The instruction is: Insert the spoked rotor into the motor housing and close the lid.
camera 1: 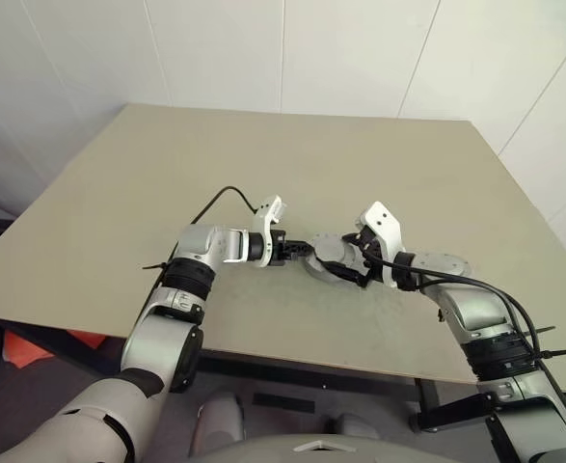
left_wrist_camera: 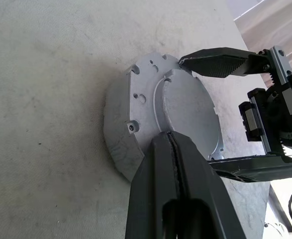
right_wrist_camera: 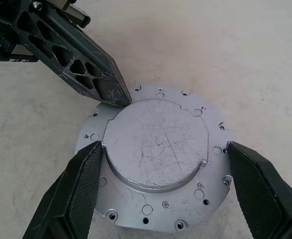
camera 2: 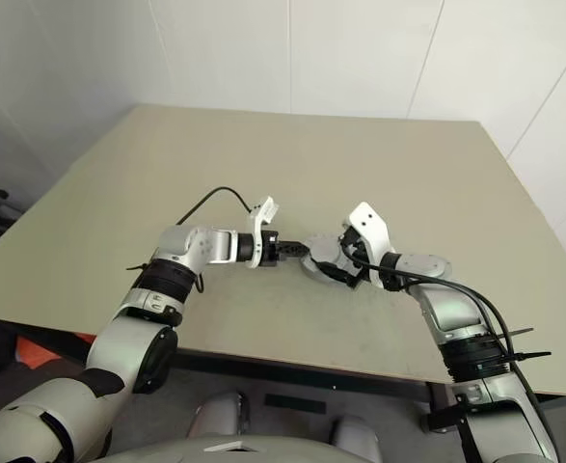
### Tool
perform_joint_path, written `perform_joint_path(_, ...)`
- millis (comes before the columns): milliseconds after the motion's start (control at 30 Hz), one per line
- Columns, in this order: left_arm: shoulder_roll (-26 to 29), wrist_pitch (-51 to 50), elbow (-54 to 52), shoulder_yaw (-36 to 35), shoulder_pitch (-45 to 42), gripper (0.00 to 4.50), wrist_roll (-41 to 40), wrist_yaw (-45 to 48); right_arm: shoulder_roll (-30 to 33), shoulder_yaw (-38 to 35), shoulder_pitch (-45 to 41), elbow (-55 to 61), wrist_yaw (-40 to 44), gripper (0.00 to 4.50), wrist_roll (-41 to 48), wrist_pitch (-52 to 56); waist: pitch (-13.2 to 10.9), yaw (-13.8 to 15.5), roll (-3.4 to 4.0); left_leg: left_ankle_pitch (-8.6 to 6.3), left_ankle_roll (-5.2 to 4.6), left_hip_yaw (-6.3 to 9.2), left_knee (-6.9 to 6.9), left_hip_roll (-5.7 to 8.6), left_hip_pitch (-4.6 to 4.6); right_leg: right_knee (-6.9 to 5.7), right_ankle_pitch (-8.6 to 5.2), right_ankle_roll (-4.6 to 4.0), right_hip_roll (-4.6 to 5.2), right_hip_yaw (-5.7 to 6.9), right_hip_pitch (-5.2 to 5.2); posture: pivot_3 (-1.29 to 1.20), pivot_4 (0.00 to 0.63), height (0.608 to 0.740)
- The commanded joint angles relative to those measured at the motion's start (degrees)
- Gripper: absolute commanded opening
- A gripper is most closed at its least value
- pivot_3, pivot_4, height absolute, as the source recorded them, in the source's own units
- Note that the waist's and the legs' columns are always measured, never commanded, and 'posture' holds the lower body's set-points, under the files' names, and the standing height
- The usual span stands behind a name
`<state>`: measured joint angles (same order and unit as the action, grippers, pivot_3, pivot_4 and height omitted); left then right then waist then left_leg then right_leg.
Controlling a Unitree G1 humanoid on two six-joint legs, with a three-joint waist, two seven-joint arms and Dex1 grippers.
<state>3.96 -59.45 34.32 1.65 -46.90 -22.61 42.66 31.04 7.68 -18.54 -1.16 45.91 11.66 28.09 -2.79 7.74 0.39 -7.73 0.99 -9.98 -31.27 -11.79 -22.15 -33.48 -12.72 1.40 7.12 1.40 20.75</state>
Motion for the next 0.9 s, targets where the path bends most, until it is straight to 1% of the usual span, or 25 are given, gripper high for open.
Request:
perform_joint_path(33, -0.39, -1.26, -0.03, 1.49, 0.00, 0.00, 0.33, -0.13, 1.04, -1.39, -0.22, 2.96, -0.58, 4.47, 0.34, 2.15, 0.00, 0.06, 0.00, 0.00, 0.00, 0.00, 0.03, 0.00, 0.00, 0.00, 0.01, -0.01, 0.00, 0.00, 0.01, 0.00, 0.000, 0.740)
perform_joint_path(200, -0.51, -1.28, 0.24, 1.35, -0.04, 0.00, 0.55, -0.20, 2.68, -3.94, -0.68, 8.81, 1.47, 4.47, 3.42, 4.27, -0.03, 0.49, 0.03, 0.01, 0.01, 0.00, 0.06, 0.02, -0.29, 0.03, 0.01, -0.03, 0.00, 0.00, 0.26, 0.00, 0.000, 0.740)
perform_joint_path(300, -0.50, -1.11, 0.70, 1.12, -0.23, 0.00, 0.60, -0.10, 3.51, -4.73, -0.84, 10.31, 1.90, 4.47, 4.41, 5.27, -0.03, 0.93, 0.03, 0.01, 0.01, -0.01, 0.06, 0.00, -0.35, 0.03, 0.03, -0.04, 0.00, 0.00, 0.30, 0.00, 0.000, 0.740)
perform_joint_path(433, -0.43, -1.25, 0.69, 1.29, -0.20, 0.00, 0.51, 0.45, 3.09, -6.95, -1.32, 11.59, 1.50, 4.47, 6.91, 7.13, -0.03, 0.95, 0.03, 0.01, 0.01, 0.00, 0.07, -0.01, -0.35, 0.03, 0.02, -0.04, -0.01, 0.01, 0.32, 0.00, 0.000, 0.740)
perform_joint_path(500, -0.49, -1.32, 0.32, 1.52, 0.07, 0.00, 0.36, 0.85, 1.94, -9.02, -1.76, 11.47, 0.00, 4.47, 9.19, 9.78, -0.03, 0.93, 0.03, 0.01, 0.01, -0.01, 0.07, 0.00, -0.35, 0.03, 0.02, -0.04, 0.00, 0.01, 0.32, 0.00, 0.000, 0.740)
perform_joint_path(600, -0.58, -1.30, -0.38, 1.76, 0.46, 0.00, 0.23, 1.19, -0.45, -14.40, -2.80, 10.20, -3.70, 4.47, 14.35, 17.03, -0.04, 0.92, 0.05, 0.01, 0.01, -0.01, 0.07, -0.01, -0.36, 0.03, 0.03, -0.04, -0.01, 0.01, 0.35, 0.00, 0.000, 0.740)
perform_joint_path(700, -0.62, -1.36, -0.80, 1.69, 0.61, 0.00, 0.13, 1.17, -1.08, -19.40, -4.10, 6.97, -7.59, 4.47, 17.67, 25.12, -0.03, 1.00, 0.05, 0.01, 0.01, -0.01, 0.07, 0.00, -0.39, 0.02, 0.03, -0.05, -0.01, 0.02, 0.36, 0.00, 0.000, 0.740)
perform_joint_path(800, -0.58, -1.12, -0.86, 1.71, 0.71, 0.00, 0.19, 1.18, 0.01, -21.67, -3.48, 5.77, -7.20, 4.47, 21.84, 33.54, -0.03, 1.11, 0.05, 0.01, 0.01, -0.01, 0.07, 0.07, -0.43, 0.03, 0.03, -0.05, 0.00, 0.03, 0.34, 0.00, 0.000, 0.740)
perform_joint_path(900, -0.51, -0.81, -0.79, 1.79, 0.75, 0.00, 0.38, 1.25, -1.28, -25.57, -3.89, 4.37, -9.01, 4.47, 26.52, 43.33, -0.03, 1.06, 0.09, 0.04, 0.06, -0.03, 0.07, 0.04, -0.43, 0.03, 0.03, -0.05, 0.00, 0.03, 0.37, 0.00, 0.000, 0.740)
